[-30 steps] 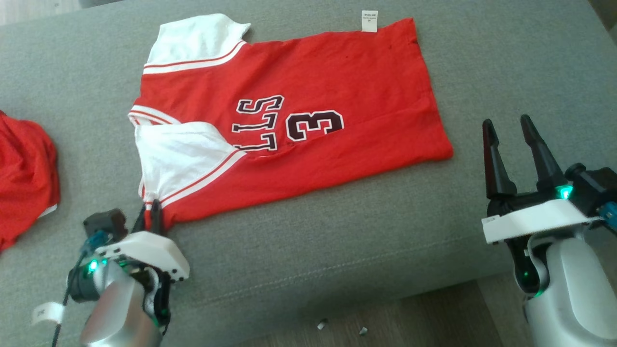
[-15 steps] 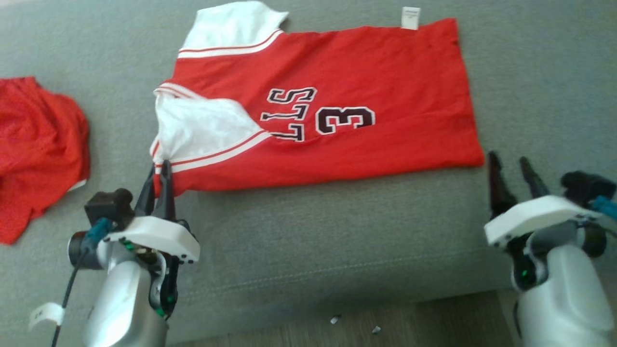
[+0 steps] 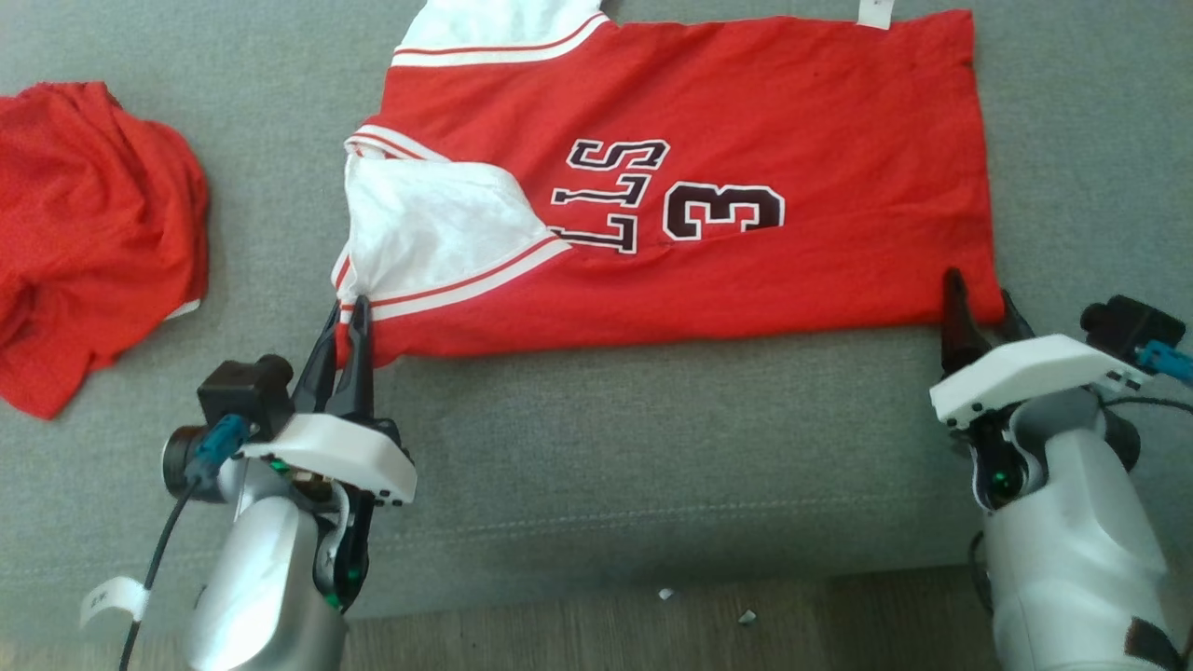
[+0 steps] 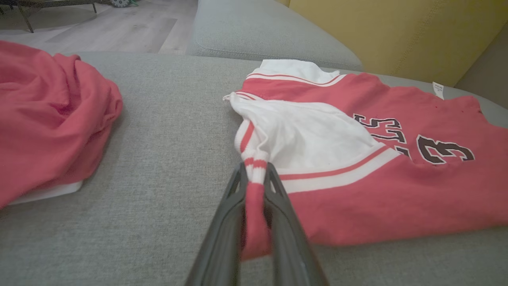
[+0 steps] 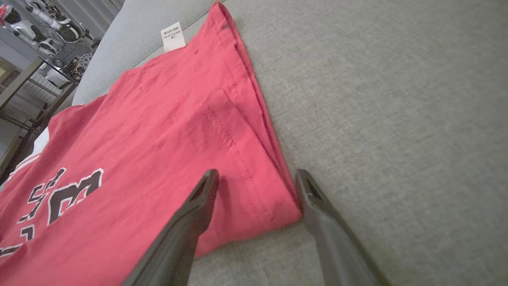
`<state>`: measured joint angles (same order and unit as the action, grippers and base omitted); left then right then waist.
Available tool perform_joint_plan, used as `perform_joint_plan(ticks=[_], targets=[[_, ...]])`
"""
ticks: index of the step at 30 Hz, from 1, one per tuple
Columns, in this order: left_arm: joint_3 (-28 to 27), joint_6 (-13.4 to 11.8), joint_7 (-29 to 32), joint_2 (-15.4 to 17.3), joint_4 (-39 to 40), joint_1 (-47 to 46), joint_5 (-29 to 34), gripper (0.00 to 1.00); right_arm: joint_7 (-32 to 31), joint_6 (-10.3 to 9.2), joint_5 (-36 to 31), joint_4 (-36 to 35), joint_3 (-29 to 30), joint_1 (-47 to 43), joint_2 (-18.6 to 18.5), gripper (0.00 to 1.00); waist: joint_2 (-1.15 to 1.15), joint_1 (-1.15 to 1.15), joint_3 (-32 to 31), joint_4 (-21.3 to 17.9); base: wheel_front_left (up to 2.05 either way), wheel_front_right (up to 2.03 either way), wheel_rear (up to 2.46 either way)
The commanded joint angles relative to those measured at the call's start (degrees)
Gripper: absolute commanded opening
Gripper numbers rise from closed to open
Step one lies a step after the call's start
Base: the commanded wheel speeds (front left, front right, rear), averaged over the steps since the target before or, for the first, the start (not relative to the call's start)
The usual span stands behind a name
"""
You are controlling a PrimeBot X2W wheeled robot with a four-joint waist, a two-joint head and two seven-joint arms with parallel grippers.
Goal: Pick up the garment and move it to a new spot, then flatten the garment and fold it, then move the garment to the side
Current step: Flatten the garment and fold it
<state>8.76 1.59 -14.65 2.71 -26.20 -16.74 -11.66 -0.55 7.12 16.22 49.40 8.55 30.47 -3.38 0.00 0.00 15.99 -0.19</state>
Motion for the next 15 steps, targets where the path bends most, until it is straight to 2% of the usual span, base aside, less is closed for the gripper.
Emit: perform_joint_plan(ticks=[1, 2, 3, 4, 15], targets=[[-1.63, 0.17, -0.34, 0.61, 1.92, -1.83, 0.47, 0.00, 0.54, 0.36, 0.44, -0.81, -1.84, 1.61, 0.49, 1.00, 0.00, 0.00, 0.11, 0.14, 0.00, 0.00, 0.00], [-1.68, 0.22, -0.34, 0.59, 1.93, -1.86, 0.55, 0.00, 0.29, 0.36, 0.69, 0.03, -2.33, 1.99, 0.49, 1.00, 0.00, 0.00, 0.18, 0.23, 0.00, 0.00, 0.00], [-1.73, 0.24, -0.34, 0.57, 1.92, -1.87, 0.62, 0.00, 0.15, 0.36, 0.74, 0.73, -2.90, 2.33, 0.49, 0.35, 0.00, 0.00, 0.22, 0.29, 0.00, 0.00, 0.00], [-1.80, 0.24, -0.34, 0.55, 1.85, -1.86, 0.66, 0.00, 0.31, 0.36, 0.68, 1.23, -3.38, 2.59, 0.49, 0.00, 0.00, 0.00, 0.25, 0.34, 0.00, 0.00, 0.00], [-2.39, -0.74, -0.35, 1.68, -4.18, -0.83, 1.89, 0.00, 2.55, 0.36, -3.91, 4.53, -5.68, 3.25, -0.93, 0.00, 0.00, 0.00, -1.28, -0.52, 0.00, 0.00, 0.00]])
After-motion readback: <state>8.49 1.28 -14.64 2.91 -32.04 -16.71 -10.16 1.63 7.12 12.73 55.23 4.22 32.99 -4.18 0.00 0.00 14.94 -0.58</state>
